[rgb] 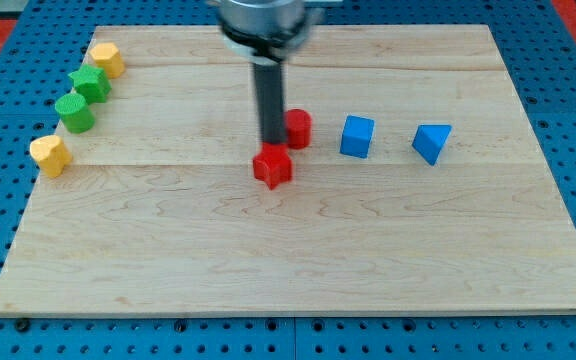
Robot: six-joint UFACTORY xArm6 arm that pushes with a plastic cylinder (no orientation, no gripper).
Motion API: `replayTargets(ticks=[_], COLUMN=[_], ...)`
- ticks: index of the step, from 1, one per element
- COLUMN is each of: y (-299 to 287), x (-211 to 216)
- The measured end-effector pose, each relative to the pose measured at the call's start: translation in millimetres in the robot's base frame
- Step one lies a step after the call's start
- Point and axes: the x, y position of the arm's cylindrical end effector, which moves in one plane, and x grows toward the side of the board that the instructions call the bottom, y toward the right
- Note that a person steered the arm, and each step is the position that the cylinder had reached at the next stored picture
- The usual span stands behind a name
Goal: Slide the red star towards the center left
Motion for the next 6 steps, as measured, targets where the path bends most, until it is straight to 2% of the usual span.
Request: replayTargets(ticks=[1, 2, 3, 4, 5, 6], y=[24.1, 30.6, 26.4, 25.3, -4.1, -25.8], x=[46.9, 49.8, 5.3, 43.7, 67.5, 58.9])
